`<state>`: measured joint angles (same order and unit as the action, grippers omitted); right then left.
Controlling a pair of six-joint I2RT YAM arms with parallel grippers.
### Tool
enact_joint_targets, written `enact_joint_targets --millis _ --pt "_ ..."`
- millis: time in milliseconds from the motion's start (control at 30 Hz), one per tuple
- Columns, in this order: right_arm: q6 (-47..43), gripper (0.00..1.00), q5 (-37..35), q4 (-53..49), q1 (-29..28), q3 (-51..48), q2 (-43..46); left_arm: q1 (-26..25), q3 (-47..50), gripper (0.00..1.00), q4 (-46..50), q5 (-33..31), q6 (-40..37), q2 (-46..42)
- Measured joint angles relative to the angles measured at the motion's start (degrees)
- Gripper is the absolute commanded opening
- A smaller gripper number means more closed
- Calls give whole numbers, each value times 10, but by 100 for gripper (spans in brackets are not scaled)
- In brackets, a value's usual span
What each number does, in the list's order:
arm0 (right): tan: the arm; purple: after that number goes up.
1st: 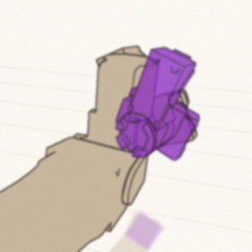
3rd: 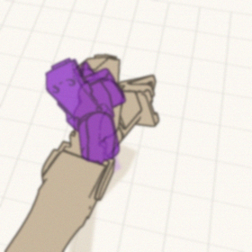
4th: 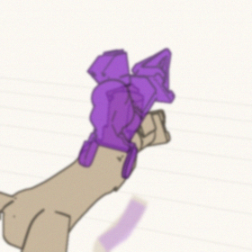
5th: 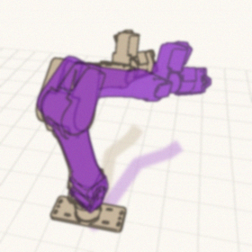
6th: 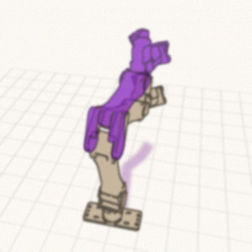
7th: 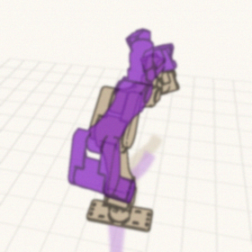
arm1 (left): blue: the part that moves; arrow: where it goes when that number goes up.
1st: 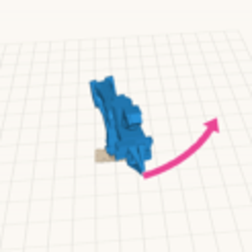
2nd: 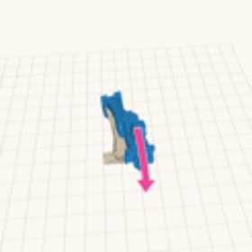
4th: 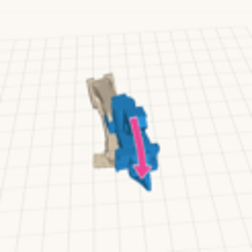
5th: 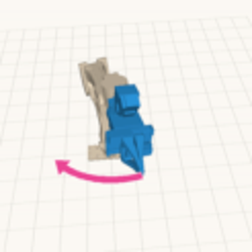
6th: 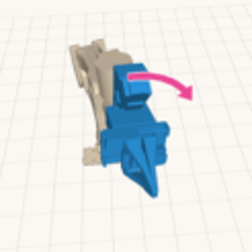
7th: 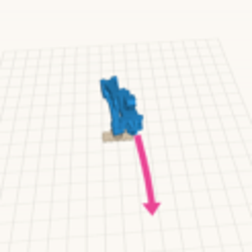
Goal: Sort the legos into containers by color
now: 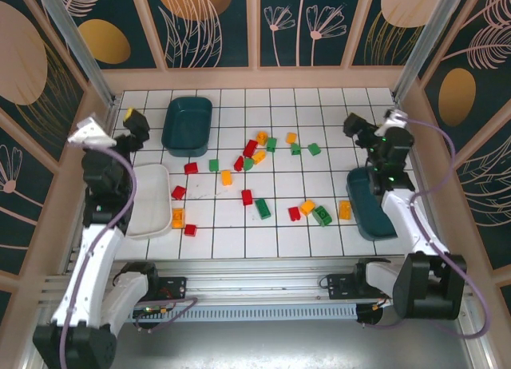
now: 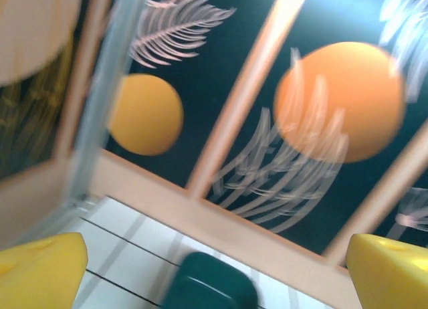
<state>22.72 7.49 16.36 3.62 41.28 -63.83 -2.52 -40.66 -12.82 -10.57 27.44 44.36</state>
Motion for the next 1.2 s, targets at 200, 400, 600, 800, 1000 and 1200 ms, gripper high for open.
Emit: enact_joint_targets --millis 200,400,600,800,1000,1200 --pt "58 83 27 -154 -12 22 -7 0 70 61 130 78 79 4" --pt "61 79 10 -221 -49 33 -6 0 40 61 278 75 99 108" --pt "61 76 -2 -241 -66 22 -6 -1 42 54 307 76 103 176" --pt "57 73 -14 -258 -66 5 -6 -29 42 56 307 73 92 221" --pt "61 70 2 -263 -58 -19 -6 -53 42 50 306 58 84 258" --pt "61 68 1 -271 -49 -46 -6 -53 42 43 291 42 68 282"
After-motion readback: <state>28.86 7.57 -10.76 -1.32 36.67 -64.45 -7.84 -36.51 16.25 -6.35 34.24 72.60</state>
